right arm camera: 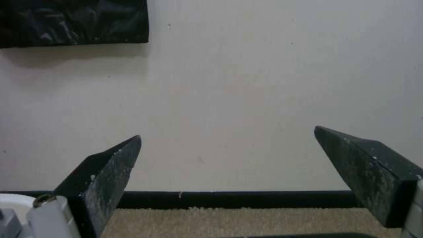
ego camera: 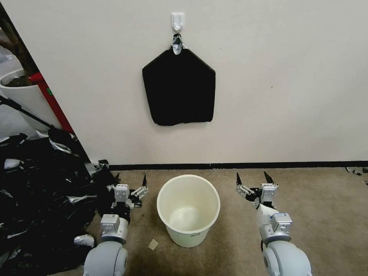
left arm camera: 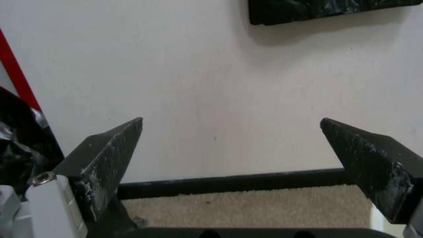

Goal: Place a trash bag onto the trash bin.

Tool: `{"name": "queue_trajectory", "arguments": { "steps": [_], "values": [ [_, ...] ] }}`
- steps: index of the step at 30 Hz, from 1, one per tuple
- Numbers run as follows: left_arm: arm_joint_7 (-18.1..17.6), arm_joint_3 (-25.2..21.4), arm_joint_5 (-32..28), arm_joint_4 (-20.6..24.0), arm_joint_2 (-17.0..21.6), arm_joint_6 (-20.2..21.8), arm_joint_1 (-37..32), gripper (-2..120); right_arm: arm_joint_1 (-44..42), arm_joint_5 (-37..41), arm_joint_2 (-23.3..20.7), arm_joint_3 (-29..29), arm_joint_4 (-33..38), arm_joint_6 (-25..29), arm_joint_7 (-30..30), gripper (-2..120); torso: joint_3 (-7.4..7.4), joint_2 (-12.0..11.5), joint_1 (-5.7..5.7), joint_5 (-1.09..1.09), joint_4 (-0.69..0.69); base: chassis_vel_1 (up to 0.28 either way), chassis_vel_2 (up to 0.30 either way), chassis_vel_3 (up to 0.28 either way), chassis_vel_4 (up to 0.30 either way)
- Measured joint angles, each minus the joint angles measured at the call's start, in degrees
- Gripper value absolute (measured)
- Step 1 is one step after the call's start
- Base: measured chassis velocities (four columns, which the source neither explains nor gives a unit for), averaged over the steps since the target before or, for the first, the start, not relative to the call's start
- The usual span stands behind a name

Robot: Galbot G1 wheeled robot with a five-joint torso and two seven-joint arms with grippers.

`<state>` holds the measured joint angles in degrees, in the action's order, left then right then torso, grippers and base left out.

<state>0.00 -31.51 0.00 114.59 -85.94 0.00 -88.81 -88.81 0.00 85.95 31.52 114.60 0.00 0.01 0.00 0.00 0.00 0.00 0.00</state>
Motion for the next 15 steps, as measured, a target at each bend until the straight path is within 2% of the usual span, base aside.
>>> {"name": "queue_trajectory", "arguments": {
  "steps": [15],
  "values": [
    [0.0, 0.0, 0.0, 0.0, 0.0, 0.0, 0.0, 100, 0.0, 0.0, 0.0, 0.0, 0.0, 0.0, 0.0, 100, 0.0, 0.0, 0.0, 0.0, 0.0, 0.0, 0.0, 0.0, 0.0]
  ]
}}
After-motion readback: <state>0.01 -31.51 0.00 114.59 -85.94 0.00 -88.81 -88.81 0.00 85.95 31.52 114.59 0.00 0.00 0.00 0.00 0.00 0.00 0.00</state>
